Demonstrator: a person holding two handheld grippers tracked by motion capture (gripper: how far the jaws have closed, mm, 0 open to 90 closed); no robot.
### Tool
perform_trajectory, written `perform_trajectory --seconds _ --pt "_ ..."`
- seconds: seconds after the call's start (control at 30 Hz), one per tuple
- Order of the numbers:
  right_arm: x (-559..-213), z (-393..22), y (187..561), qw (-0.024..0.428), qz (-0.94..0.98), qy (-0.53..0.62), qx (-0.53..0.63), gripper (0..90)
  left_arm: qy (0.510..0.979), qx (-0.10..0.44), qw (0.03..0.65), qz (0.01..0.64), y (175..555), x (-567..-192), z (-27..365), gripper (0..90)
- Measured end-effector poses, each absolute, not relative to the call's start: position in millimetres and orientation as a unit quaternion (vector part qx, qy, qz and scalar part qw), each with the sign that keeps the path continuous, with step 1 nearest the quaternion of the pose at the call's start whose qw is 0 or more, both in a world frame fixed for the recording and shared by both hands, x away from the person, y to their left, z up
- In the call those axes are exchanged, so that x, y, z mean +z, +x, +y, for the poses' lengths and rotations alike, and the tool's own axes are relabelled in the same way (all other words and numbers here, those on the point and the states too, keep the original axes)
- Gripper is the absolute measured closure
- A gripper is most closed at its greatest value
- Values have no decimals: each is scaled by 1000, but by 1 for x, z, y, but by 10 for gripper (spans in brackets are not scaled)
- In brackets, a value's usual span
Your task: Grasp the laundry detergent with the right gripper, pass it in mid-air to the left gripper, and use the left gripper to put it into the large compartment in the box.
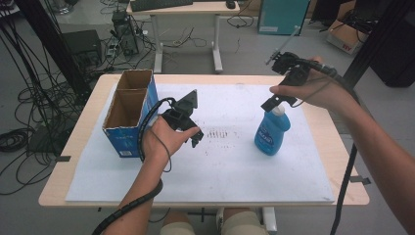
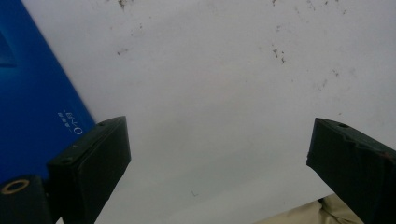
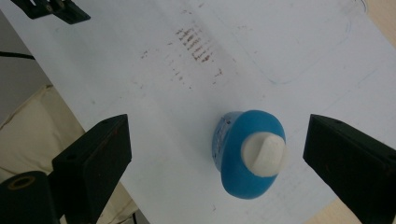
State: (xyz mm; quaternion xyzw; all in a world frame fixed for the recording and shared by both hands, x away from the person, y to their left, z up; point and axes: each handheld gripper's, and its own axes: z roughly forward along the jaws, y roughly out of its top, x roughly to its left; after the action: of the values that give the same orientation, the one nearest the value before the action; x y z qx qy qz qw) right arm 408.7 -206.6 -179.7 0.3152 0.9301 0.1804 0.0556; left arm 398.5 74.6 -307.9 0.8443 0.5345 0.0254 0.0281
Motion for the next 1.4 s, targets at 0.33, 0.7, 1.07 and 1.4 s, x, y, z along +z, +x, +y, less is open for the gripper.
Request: perform_trajectory --seconds 0.33,0.7,1.07,1.4 --pt "-186 -240 399 78 924 324 185 75 847 26 36 529 396 -308 75 64" --pt "-206 -273 387 94 914 334 212 65 854 30 39 519 390 -307 72 64" --pt "-237 -305 379 111 901 336 252 54 854 31 38 518 389 -309 72 64" --pt "-270 -319 373 114 885 355 278 47 857 31 34 513 390 -313 68 64"
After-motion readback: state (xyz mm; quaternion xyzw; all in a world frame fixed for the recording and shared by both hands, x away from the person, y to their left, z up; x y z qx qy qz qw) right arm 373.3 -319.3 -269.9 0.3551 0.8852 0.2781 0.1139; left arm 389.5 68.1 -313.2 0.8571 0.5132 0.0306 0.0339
